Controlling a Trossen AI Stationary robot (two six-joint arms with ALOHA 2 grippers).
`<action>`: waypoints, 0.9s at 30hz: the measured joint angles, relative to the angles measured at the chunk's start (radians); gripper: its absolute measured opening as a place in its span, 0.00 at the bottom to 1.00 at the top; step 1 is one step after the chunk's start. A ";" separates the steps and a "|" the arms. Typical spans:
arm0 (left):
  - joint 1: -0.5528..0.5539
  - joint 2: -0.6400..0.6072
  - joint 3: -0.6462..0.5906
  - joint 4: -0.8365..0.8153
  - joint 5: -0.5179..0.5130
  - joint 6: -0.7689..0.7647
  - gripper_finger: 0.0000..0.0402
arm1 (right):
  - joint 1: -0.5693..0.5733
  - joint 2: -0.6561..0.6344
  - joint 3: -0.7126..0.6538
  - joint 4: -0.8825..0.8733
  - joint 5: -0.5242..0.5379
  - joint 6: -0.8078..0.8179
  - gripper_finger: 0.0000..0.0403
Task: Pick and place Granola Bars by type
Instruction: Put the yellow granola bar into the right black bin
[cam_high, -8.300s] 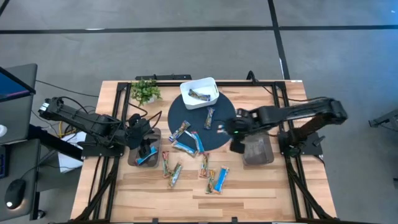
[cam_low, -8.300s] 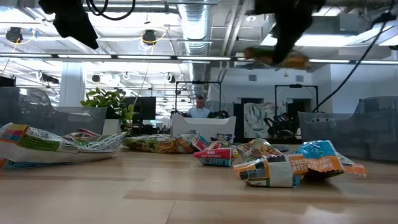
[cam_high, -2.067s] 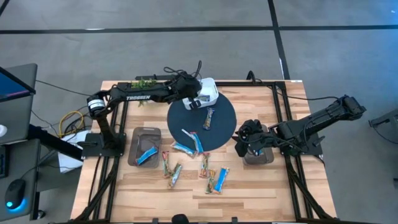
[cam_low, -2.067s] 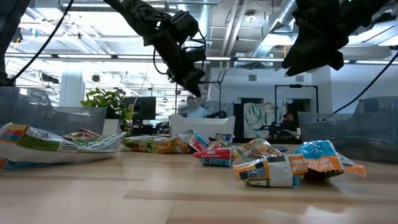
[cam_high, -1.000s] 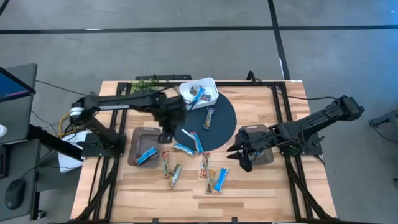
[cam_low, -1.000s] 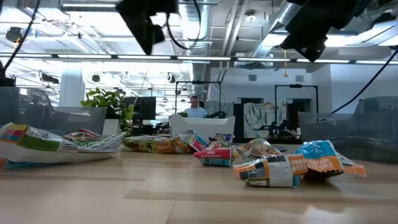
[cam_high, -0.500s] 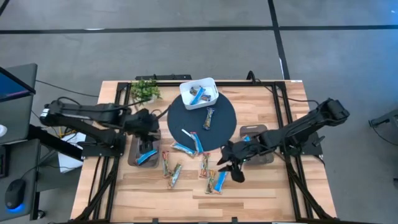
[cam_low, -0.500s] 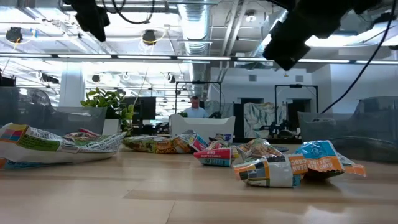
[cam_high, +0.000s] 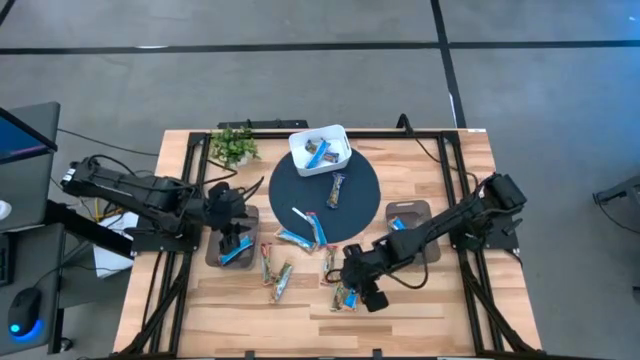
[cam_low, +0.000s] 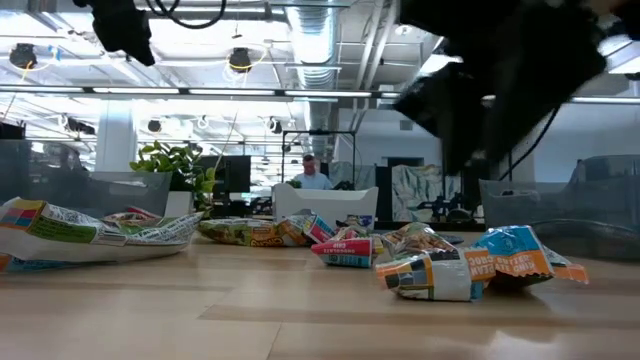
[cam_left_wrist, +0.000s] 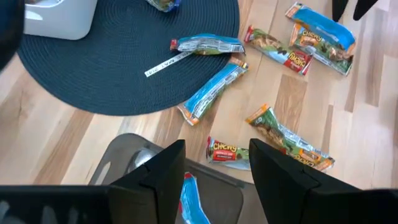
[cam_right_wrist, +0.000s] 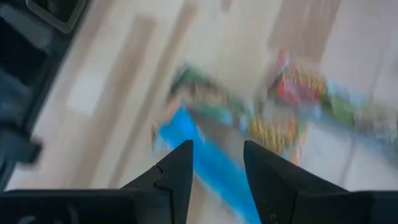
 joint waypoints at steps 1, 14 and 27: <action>-0.004 -0.002 0.000 0.001 -0.004 0.000 0.43 | 0.000 0.006 0.001 -0.015 -0.001 -0.009 0.33; -0.037 -0.001 0.000 0.010 -0.067 -0.012 0.43 | 0.024 0.061 0.008 -0.069 0.013 -0.076 0.33; -0.038 -0.001 0.000 0.008 -0.100 -0.012 0.43 | 0.021 0.091 0.009 -0.100 0.083 -0.070 0.33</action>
